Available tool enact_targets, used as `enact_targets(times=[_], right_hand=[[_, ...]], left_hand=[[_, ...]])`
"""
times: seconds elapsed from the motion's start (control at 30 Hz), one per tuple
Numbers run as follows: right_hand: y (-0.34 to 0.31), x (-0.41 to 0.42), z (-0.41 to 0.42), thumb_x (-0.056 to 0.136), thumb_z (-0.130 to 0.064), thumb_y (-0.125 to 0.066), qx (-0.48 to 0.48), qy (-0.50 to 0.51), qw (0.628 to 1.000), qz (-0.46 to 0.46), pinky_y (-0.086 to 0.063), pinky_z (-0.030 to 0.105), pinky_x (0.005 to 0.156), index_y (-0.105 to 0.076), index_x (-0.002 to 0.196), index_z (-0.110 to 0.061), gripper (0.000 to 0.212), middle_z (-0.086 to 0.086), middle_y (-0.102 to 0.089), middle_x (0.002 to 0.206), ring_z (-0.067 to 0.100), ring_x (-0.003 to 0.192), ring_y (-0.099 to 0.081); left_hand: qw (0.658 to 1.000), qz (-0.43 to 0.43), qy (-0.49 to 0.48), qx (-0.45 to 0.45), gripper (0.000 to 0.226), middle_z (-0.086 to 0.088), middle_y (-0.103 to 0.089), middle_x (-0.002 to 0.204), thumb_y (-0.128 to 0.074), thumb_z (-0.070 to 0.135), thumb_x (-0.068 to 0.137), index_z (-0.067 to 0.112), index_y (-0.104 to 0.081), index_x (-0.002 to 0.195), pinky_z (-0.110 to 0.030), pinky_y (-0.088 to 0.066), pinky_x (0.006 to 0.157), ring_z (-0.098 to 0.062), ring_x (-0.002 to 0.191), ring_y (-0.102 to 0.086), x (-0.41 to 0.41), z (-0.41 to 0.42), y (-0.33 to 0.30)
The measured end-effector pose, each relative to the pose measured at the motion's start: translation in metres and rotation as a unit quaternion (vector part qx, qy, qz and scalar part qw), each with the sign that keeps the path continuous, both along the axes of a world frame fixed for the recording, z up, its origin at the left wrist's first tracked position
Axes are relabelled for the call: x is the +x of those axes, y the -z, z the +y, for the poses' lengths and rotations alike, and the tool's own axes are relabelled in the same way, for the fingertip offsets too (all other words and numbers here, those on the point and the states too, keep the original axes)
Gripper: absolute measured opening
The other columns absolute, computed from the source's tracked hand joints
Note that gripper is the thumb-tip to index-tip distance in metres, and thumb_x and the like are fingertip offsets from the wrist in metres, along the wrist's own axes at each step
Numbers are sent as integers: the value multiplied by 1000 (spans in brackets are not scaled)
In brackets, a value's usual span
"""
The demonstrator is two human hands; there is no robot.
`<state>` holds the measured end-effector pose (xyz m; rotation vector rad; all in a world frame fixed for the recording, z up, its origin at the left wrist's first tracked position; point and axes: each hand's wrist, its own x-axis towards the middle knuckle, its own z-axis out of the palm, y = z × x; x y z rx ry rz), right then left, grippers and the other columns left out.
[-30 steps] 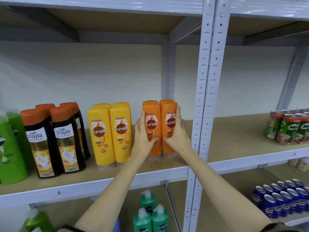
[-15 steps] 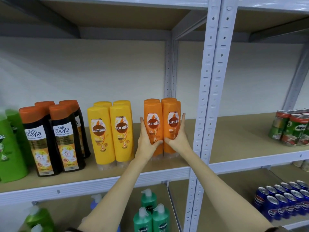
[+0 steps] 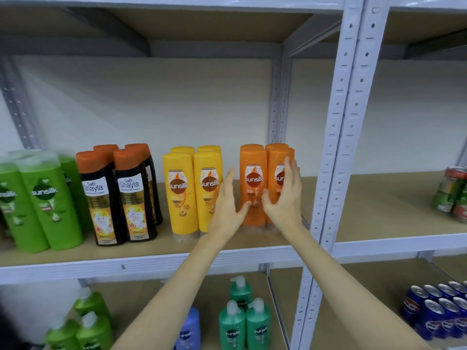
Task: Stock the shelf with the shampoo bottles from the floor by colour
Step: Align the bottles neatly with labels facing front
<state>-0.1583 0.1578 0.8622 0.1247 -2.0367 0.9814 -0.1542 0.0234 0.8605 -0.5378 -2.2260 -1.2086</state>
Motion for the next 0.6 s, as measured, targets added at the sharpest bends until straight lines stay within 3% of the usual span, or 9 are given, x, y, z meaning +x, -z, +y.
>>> enact_targets(times=[0.1,0.23,0.33,0.43,0.53,0.6], right_hand=[[-17,2,-20,82,-15,-61,40,14,996,83,-19,38,113,-28,143,-15,70,14,-22,152,32,140,-20],[-28,2,-54,79,-13,-56,62,-7,987,151,-25,26,109,-44,134,-10,57,16,-40,140,26,129,-36],[-26,2,-84,81,-20,-55,73,-43,989,124,-22,20,110,-36,139,-15,62,12,-40,141,21,131,-35],[-18,-2,-104,78,-14,-62,48,-81,993,77,-27,28,112,-25,145,-17,76,10,-35,145,22,135,-31],[-4,-7,-113,76,-13,-66,-5,-128,992,-18,-32,34,111,-7,148,-23,93,8,-29,147,22,137,-30],[9,-5,-116,76,-14,-69,-33,-141,987,-75,-33,29,107,3,148,-25,103,8,-28,147,22,136,-32]], left_hand=[[998,66,1,-23,62,-2,-29,149,-56,14,89,18,-24,143,-24,-22,113,-12,137,-26,11,-34,-13],[986,162,-47,-14,50,-10,-43,136,-57,5,86,10,-40,133,-23,-29,109,-13,128,-35,15,-85,-14],[983,162,-91,7,55,-14,-38,139,-61,4,83,7,-40,134,-5,-18,108,-13,131,-31,9,-109,-7],[987,125,-86,45,71,-14,-28,146,-66,10,81,9,-28,141,2,-11,104,-7,133,-22,5,-118,-4],[996,40,-40,67,93,-9,-17,152,-71,15,78,14,-8,146,-12,-13,111,-6,136,-15,-2,-124,5],[998,-32,-11,61,106,-6,-17,151,-74,12,75,18,3,147,-26,-18,111,-8,136,-18,-5,-126,17]])
